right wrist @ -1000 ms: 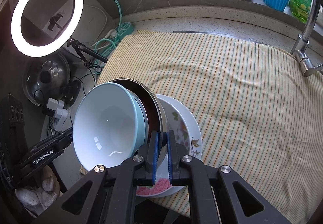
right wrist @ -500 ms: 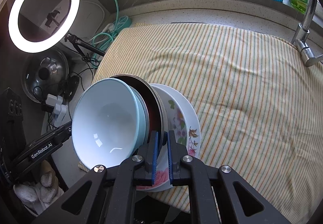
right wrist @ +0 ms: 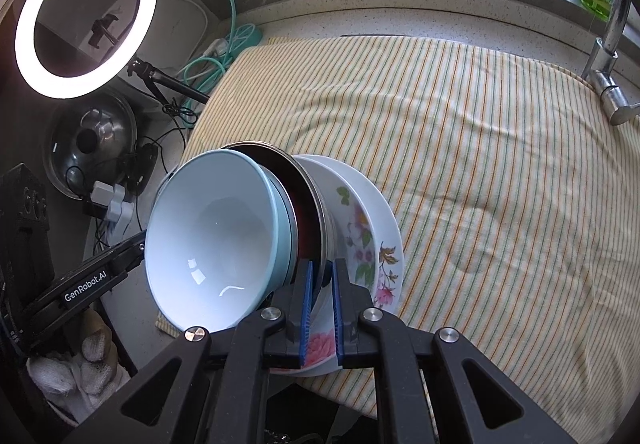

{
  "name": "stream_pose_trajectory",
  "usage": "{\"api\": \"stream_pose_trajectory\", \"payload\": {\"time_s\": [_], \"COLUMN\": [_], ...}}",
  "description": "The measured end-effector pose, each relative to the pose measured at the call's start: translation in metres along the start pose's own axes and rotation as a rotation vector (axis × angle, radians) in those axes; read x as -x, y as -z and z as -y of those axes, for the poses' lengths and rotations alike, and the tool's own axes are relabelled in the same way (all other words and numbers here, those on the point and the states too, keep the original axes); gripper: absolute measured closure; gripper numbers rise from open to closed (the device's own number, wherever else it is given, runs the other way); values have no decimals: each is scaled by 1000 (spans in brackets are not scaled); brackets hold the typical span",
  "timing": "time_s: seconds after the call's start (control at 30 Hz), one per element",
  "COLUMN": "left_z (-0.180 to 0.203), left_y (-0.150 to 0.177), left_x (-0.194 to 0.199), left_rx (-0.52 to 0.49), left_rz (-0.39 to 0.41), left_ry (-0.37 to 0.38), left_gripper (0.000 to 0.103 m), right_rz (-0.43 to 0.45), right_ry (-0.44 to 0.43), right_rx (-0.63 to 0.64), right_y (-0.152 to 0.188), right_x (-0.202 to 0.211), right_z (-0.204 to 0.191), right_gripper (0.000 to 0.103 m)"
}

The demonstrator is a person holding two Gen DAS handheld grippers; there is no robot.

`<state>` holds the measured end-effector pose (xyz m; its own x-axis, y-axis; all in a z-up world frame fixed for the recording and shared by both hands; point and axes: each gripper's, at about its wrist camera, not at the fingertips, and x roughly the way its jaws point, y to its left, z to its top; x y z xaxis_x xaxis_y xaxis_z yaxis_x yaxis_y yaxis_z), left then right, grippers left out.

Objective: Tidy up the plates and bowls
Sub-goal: 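Carry the bowl stack onto the flowered plate stack with the right gripper, then open the right gripper to release the bowls on the plates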

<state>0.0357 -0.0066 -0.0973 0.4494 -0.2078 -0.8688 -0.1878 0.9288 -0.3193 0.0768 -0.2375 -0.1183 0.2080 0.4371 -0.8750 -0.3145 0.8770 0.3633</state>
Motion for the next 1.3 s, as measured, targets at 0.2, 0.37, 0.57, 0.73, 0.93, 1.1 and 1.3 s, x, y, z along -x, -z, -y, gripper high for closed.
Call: {"api": "stream_pose_trajectory", "payload": {"time_s": [0.2, 0.37, 0.57, 0.73, 0.93, 1.1, 1.3], "left_z": [2, 3, 3, 4, 6, 9, 10], "left_y": [0, 0, 1, 1, 3, 6, 7], "left_x": [0, -1, 0, 0, 1, 3, 9], "left_rx": [-10, -17, -22, -23, -27, -35, -54], "left_rz": [5, 9, 14, 17, 29, 42, 54], "left_ry": [-5, -11, -15, -22, -33, -48, -78], "left_gripper": [96, 96, 96, 96, 96, 95, 89], "right_rz": [-4, -1, 2, 10, 17, 23, 53], "right_ry": [1, -1, -4, 5, 10, -2, 2], "right_rx": [-1, -2, 0, 15, 30, 29, 53], "right_y": [1, 2, 3, 5, 6, 9, 13], "right_x": [-2, -2, -1, 0, 0, 3, 15], "right_z": [2, 2, 1, -1, -2, 0, 0], "right_gripper": [94, 94, 93, 93, 93, 92, 91]}}
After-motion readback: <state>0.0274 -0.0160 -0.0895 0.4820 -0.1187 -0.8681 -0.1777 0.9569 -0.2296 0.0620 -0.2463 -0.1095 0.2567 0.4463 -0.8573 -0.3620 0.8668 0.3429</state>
